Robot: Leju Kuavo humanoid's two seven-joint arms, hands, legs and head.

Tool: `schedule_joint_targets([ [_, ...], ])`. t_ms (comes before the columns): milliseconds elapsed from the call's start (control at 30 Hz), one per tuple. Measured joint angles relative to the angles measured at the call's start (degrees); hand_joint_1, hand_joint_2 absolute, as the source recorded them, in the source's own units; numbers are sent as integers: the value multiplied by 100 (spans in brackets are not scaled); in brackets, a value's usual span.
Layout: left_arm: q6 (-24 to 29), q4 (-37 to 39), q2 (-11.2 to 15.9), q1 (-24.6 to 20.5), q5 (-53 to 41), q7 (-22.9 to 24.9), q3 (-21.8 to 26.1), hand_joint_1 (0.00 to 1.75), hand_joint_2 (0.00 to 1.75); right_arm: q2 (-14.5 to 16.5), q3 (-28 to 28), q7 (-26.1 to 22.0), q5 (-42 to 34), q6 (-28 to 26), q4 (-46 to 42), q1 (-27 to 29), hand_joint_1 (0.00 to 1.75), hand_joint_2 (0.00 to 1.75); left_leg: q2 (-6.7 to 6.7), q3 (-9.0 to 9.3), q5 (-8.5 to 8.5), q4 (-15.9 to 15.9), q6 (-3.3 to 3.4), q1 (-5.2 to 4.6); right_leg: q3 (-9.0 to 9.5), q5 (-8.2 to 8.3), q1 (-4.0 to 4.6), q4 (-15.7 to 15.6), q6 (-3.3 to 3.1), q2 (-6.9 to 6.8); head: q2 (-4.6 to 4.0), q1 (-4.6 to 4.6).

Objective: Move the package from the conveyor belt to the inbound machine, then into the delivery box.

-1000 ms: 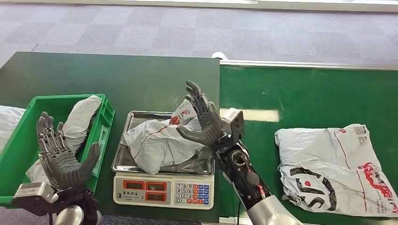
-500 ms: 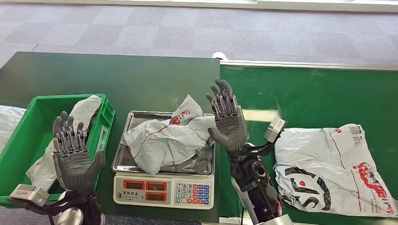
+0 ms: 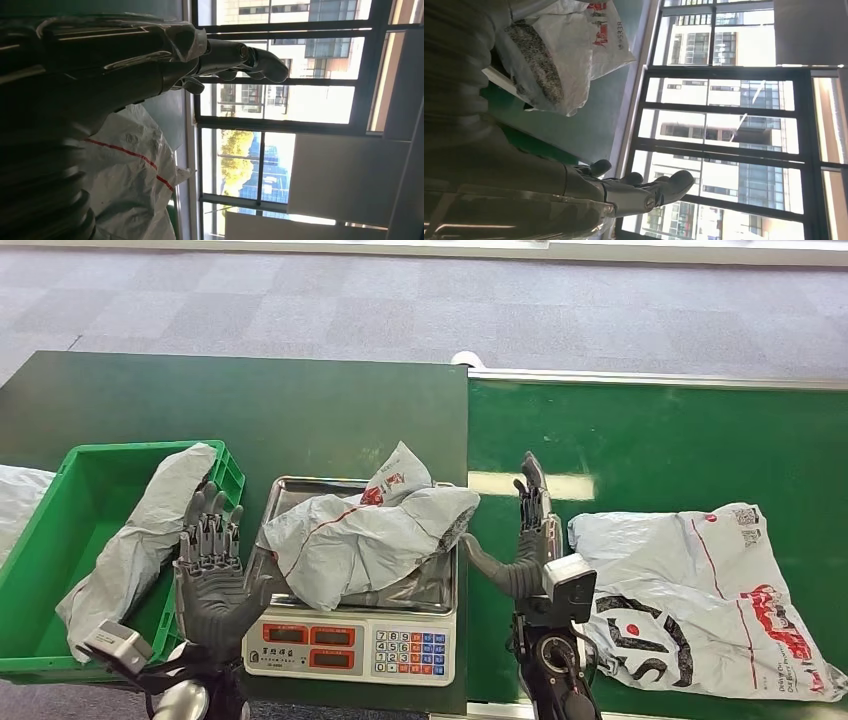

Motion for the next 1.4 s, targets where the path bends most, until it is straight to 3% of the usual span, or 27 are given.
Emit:
schedule_joint_targets([
  [567, 836, 695, 309, -715, -2219, 647, -574, 0, 175, 33, -249, -74, 127, -68, -395, 621, 0, 175, 0, 0, 0, 0, 0, 0, 0, 0, 0, 0, 0, 0, 0, 0],
  [1067, 578, 839, 485, -865, -2455, 953, -704, 0, 175, 43, -313, 73, 348, -54, -479, 664, 0, 175, 1, -1, 0, 0, 0, 0, 0, 0, 0, 0, 0, 1, 0, -1],
  [1400, -222, 1124, 595, -861, -3306, 1364, -841, 0, 175, 49, -320, 128, 421, 43, -478, 718, 0, 175, 0, -1, 0, 0, 0, 0, 1, 0, 0, 0, 0, 0, 0, -1],
])
